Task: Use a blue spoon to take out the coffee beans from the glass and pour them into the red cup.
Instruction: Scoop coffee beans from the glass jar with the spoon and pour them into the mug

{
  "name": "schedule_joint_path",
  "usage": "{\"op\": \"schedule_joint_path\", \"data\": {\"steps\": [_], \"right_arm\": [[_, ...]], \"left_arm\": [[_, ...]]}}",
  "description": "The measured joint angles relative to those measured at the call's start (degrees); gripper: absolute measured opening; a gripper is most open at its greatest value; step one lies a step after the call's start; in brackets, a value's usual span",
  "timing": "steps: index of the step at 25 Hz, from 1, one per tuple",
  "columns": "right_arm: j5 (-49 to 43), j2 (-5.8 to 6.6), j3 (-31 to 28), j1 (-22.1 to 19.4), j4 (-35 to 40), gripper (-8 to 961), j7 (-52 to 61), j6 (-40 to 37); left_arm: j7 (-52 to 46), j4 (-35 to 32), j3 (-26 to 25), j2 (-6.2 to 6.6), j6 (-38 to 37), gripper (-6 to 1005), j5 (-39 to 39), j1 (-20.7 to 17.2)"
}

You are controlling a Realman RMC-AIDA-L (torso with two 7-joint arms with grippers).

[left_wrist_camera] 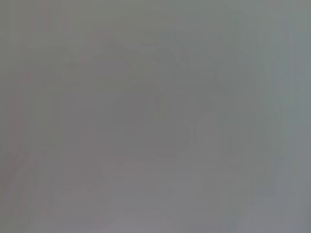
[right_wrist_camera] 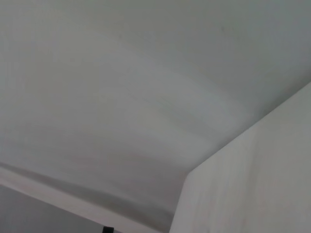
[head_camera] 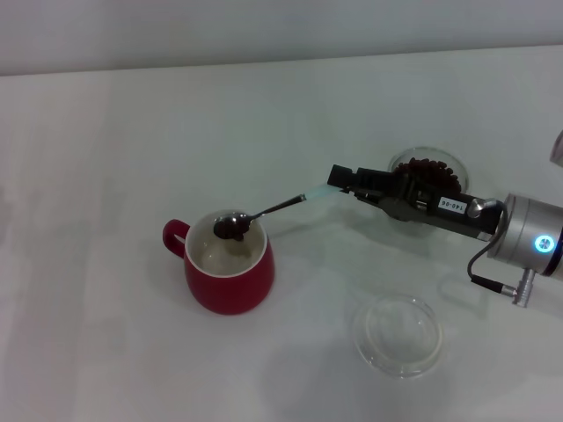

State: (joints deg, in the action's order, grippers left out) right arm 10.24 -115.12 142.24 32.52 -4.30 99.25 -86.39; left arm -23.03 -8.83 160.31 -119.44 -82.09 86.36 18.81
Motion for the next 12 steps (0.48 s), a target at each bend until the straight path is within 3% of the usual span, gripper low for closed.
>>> {"op": "schedule_joint_path", "data": {"steps": [12], "right_arm": [[0.4, 0.02, -1.6, -1.7, 2.0, 152, -13.6, -0.2]], "left_arm": [[0.0, 0.2, 0.0, 0.17, 0.0, 895, 0.0, 0.0]]}}
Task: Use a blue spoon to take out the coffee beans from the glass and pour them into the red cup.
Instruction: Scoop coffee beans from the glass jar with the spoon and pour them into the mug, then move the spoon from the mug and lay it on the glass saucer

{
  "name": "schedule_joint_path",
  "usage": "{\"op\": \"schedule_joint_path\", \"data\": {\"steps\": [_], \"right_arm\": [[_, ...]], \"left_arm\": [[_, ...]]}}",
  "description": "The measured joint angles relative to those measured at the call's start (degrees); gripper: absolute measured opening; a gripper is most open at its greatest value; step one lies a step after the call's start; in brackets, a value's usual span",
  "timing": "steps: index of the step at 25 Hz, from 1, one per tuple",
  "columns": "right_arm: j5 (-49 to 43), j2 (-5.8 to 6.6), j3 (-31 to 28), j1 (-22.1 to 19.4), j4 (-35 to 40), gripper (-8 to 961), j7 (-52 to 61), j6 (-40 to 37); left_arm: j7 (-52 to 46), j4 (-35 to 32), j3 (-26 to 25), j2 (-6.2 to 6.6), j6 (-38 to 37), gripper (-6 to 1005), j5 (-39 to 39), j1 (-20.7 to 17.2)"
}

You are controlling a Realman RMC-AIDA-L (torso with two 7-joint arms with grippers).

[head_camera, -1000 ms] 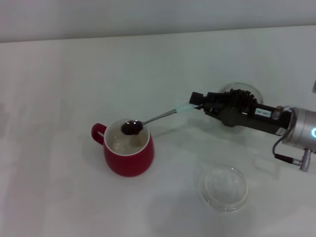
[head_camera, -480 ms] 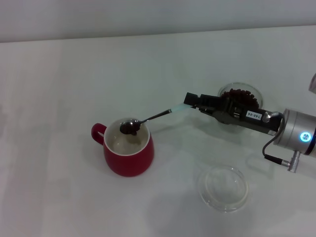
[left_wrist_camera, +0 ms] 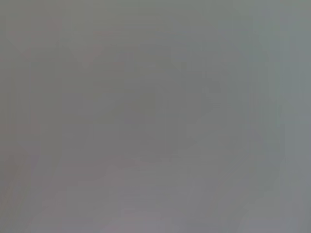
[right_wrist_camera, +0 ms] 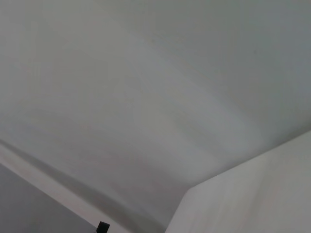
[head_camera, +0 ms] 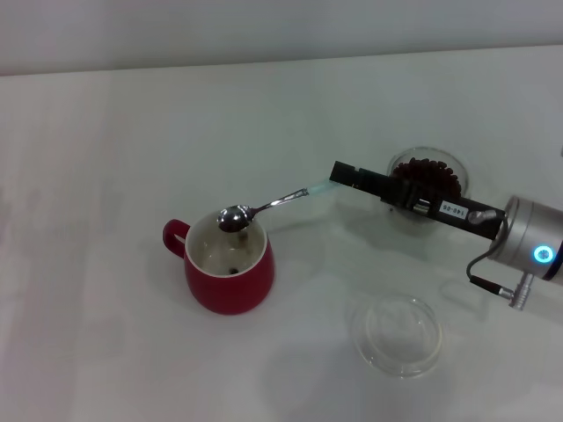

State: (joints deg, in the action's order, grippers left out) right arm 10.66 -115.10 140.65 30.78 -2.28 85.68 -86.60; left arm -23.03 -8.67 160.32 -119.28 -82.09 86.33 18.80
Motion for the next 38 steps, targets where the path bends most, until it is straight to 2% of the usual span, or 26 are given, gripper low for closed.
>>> {"op": "schedule_joint_path", "data": {"steps": [7, 12, 23, 27, 31, 33, 38], "right_arm": [[0.0, -0.06, -0.1, -1.4, 0.9, 152, -8.7, -1.5], [0.1, -0.11, -0.1, -3.0, 1.8, 151, -20.4, -4.7], [0.3, 0.04, -1.9, -4.6, 2.2, 151, -24.7, -5.7], [0.3, 1.64, -3.4, -5.7, 1.0, 151, -22.1, -10.5], [-0.2, 5.3, -3.0, -7.8, -0.1, 151, -15.6, -15.5], [-0.4, 6.6, -2.4, -8.4, -2.3, 151, -12.7, -17.6], [-0.5, 7.53, 0.1, -9.0, -11.9, 151, -8.9, -22.2]], "left_arm": [[0.0, 0.0, -0.1, 0.01, 0.0, 896, -0.1, 0.0], [0.0, 0.0, -0.1, 0.01, 0.0, 894, -0.1, 0.0], [0.2, 0.0, 0.1, 0.01, 0.0, 894, -0.1, 0.4], [0.1, 0.0, 0.1, -0.01, 0.0, 894, -0.1, 0.4], [0.0, -0.2, 0.1, -0.07, 0.2, 893, -0.1, 0.4], [0.0, -0.4, 0.1, -0.08, 0.4, 893, -0.1, 0.4], [0.0, -0.4, 0.0, -0.08, 0.7, 894, -0.1, 0.6]]}}
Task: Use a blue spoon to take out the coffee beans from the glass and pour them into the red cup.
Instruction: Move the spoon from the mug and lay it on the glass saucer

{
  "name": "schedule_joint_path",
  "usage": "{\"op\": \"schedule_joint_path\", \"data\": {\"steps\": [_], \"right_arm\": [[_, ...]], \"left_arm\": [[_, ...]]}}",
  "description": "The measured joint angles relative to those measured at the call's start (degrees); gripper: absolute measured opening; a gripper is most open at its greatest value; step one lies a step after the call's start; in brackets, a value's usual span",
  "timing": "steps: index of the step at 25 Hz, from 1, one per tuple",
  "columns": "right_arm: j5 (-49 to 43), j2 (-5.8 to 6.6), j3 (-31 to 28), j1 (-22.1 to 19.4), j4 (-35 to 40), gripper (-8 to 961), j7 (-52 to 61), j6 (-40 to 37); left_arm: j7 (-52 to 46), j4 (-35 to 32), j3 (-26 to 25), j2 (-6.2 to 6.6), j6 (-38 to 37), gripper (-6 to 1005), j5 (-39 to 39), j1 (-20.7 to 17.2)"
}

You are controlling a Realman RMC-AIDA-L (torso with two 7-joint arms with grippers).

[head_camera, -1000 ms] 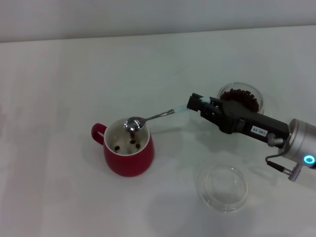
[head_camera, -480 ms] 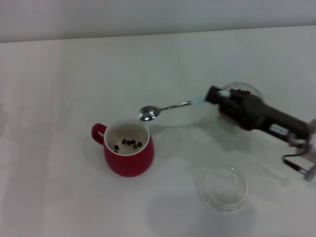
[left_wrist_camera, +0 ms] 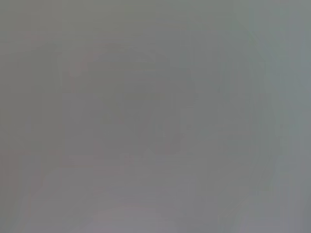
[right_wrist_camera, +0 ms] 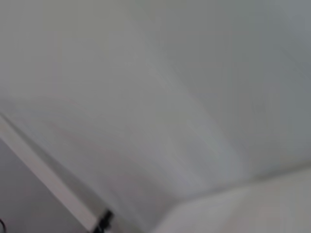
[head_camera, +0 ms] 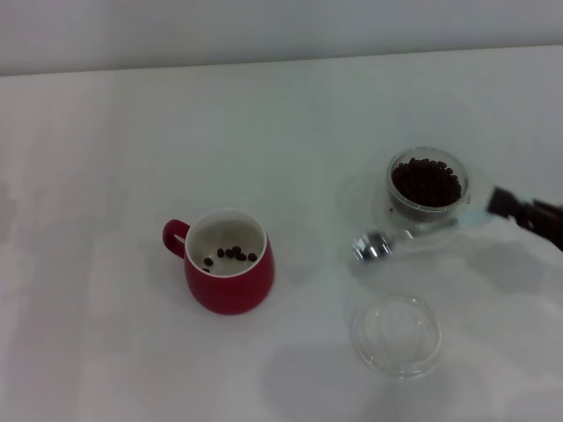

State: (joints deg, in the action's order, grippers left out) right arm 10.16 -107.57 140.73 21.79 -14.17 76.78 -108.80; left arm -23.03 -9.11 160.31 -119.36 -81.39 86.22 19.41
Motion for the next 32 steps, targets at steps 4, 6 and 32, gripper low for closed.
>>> {"op": "schedule_joint_path", "data": {"steps": [4, 6, 32], "right_arm": [[0.0, 0.41, 4.5, 0.0, -4.9, 151, 1.2, -1.2], [0.0, 0.5, 6.4, -0.1, -6.5, 151, 1.3, -1.4], [-0.7, -2.2, 13.1, 0.5, -7.4, 151, 1.6, 4.4]], "left_arm": [[0.0, 0.0, -0.1, 0.0, 0.0, 894, 0.0, 0.1], [0.0, 0.0, -0.2, 0.0, 0.0, 895, 0.0, 0.1], [0.0, 0.1, -0.2, 0.0, 0.0, 894, 0.2, -0.2]]}}
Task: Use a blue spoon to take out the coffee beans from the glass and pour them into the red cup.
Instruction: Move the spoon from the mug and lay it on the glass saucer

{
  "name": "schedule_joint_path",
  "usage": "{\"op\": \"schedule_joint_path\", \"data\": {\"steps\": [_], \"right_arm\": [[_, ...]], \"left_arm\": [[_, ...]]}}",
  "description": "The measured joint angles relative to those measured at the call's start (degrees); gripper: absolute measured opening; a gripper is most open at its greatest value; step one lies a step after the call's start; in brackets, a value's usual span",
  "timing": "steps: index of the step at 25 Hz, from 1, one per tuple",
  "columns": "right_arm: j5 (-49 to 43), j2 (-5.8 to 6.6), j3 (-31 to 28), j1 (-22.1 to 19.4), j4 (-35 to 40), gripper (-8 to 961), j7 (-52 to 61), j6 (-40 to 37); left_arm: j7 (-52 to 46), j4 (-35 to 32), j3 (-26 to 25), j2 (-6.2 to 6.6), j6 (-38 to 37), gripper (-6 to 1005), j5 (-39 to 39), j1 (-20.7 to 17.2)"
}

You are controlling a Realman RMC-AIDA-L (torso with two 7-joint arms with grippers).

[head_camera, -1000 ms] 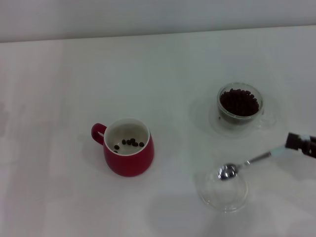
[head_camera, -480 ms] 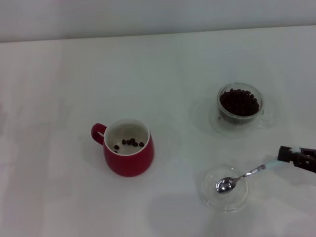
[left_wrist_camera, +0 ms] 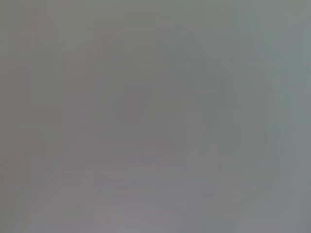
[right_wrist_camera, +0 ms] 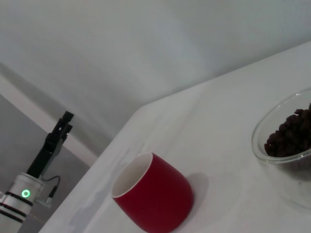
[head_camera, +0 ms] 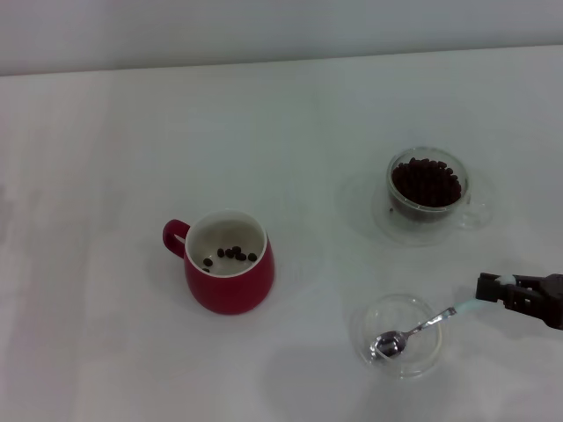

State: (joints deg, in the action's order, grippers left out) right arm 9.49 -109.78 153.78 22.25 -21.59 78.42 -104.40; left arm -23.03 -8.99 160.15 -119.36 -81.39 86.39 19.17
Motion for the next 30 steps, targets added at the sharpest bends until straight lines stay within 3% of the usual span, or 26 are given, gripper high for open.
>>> {"op": "schedule_joint_path", "data": {"steps": [13, 24, 26, 30], "right_arm": [[0.1, -1.44, 4.7, 1.6, 0.1, 152, 5.1, 6.2], [0.9, -0.87, 4.0, 1.2, -0.3, 166, 5.4, 5.1], [1.6, -0.83, 4.0, 1.1, -0.4, 178, 5.5, 5.1], [3.0, -0.95, 4.0, 0.9, -0.4, 312, 5.2, 5.1]], "left_arm": [[0.0, -0.2, 0.0, 0.0, 0.0, 894, 0.0, -0.3], [0.0, -0.2, 0.0, -0.09, 0.0, 893, 0.1, -0.4], [0.0, -0.2, 0.0, -0.09, 0.0, 893, 0.0, -0.4], [0.0, -0.3, -0.1, -0.09, 0.0, 894, -0.1, -0.3]]}}
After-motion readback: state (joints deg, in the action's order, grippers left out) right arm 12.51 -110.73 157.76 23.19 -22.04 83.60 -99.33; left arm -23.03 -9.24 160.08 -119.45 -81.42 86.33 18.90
